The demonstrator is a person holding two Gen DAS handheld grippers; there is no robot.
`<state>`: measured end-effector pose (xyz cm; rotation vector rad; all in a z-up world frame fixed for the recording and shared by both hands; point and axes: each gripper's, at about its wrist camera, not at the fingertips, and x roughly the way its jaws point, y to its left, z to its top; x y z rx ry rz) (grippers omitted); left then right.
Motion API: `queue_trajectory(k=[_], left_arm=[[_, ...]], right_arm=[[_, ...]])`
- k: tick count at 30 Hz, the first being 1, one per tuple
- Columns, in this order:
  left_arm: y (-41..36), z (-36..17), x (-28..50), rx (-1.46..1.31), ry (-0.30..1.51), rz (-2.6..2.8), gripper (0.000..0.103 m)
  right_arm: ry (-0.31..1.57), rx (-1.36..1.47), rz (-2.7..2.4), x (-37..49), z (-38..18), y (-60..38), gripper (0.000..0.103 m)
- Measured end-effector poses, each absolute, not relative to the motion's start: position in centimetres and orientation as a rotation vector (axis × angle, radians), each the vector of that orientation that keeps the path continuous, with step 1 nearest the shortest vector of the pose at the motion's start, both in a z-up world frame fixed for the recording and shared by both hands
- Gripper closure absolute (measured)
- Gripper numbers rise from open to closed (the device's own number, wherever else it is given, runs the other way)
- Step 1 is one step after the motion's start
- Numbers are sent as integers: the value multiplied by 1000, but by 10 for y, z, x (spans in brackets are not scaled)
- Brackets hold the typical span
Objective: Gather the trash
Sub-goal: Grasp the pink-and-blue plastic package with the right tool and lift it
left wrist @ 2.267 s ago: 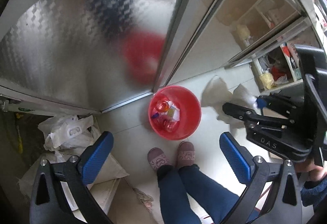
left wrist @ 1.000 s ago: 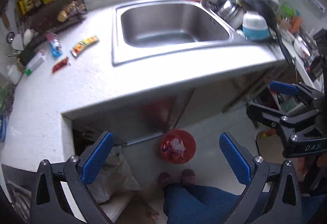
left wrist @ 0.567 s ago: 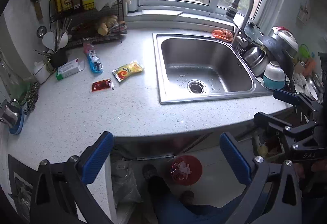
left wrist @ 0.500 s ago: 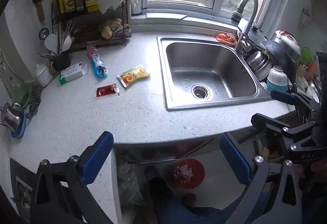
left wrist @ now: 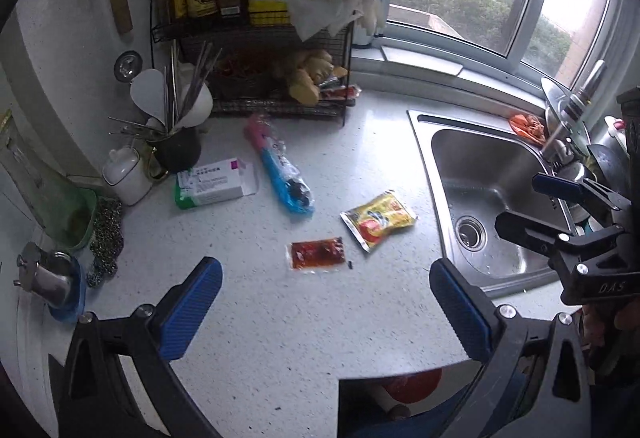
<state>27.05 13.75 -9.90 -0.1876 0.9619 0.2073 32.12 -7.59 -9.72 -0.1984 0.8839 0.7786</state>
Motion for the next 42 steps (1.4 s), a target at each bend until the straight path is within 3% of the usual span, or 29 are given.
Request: queue_trajectory(k=[15,34,37,42], left_arm=[[249,-164,325,-347,1065,359,0],[310,-248,348,-443,1179,383,0],[313,-256,349,-448,1190,381,0],[314,-260,348,-454,1195,372,0]], right_arm=[[1022,-342,938,393,-141,63,1],[1163,-501,984,424,-232,151,1],[1165,-522,977,425,-240,154,9],[1131,-551,977,420,-242,157,31]])
